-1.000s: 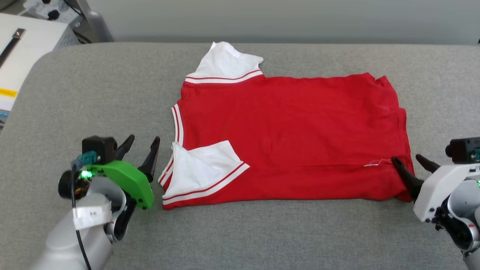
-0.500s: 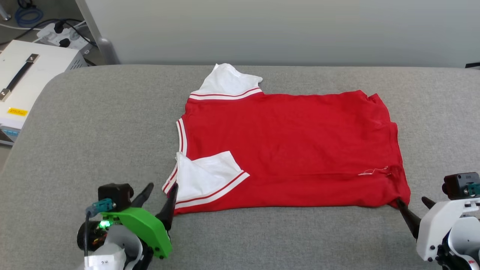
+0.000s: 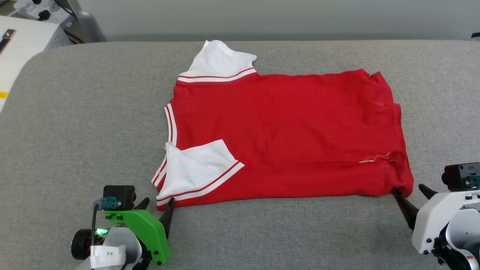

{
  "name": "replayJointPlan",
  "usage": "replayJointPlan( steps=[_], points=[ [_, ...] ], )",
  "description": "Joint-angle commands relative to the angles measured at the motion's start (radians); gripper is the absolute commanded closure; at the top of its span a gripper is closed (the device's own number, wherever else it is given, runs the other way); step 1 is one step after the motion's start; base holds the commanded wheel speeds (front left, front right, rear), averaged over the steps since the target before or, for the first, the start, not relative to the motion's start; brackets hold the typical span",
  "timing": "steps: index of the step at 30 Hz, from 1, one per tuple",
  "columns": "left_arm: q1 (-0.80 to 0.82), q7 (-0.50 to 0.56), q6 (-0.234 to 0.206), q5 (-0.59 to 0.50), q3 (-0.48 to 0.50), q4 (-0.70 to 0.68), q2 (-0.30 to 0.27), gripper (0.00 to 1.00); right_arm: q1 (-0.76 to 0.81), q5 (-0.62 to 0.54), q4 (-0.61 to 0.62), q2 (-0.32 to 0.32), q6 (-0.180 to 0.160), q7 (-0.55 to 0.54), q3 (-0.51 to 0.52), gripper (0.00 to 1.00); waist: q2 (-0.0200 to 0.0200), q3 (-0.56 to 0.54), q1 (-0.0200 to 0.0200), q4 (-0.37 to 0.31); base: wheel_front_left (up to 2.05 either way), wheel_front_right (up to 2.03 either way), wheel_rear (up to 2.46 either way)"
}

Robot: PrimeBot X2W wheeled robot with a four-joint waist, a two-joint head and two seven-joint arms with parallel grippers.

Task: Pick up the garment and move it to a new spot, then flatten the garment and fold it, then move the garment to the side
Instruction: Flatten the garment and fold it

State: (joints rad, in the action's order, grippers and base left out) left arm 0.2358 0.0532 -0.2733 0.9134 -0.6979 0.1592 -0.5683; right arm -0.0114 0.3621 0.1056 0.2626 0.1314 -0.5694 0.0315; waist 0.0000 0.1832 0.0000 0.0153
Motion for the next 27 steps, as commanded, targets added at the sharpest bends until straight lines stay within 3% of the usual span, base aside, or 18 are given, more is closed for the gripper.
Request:
replayJointPlan(
  steps=[1,13,14,15,16,27],
  points=[
    [0.016,0.008,-0.009,-0.005,-0.001,0.015,0.004,0.00,-0.005,-0.008,0.008,-0.004,-0.001,-0.005,0.001,0.00,0.0000,0.027,0.0000,-0.015,0.00,0.00,0.00],
    [0.037,0.036,-0.005,0.021,-0.008,0.148,0.047,0.00,-0.012,-0.010,0.012,-0.006,-0.001,0.002,0.004,0.00,0.0000,0.056,0.0000,-0.025,0.00,0.00,0.00],
    [0.035,0.050,0.000,0.028,-0.013,0.154,0.050,0.27,-0.012,-0.011,0.011,-0.005,-0.001,0.002,0.005,0.00,0.0000,0.054,0.0000,-0.023,0.00,0.00,0.00],
    [0.033,0.065,0.008,0.036,-0.019,0.160,0.054,0.71,-0.012,-0.014,0.009,-0.004,-0.001,0.001,0.005,0.00,0.0000,0.051,0.0000,-0.022,0.00,0.00,0.00],
    [0.031,0.073,0.012,0.040,-0.024,0.159,0.057,1.00,-0.013,-0.015,0.007,-0.004,-0.001,0.001,0.004,0.00,0.0000,0.048,0.0000,-0.020,0.00,0.00,0.00],
    [0.018,0.011,0.036,0.043,-0.005,0.067,0.053,1.00,-0.016,-0.077,-0.041,0.002,-0.001,-0.036,0.040,0.00,0.0000,-0.001,0.0000,0.031,0.00,0.00,0.00]
  ],
)
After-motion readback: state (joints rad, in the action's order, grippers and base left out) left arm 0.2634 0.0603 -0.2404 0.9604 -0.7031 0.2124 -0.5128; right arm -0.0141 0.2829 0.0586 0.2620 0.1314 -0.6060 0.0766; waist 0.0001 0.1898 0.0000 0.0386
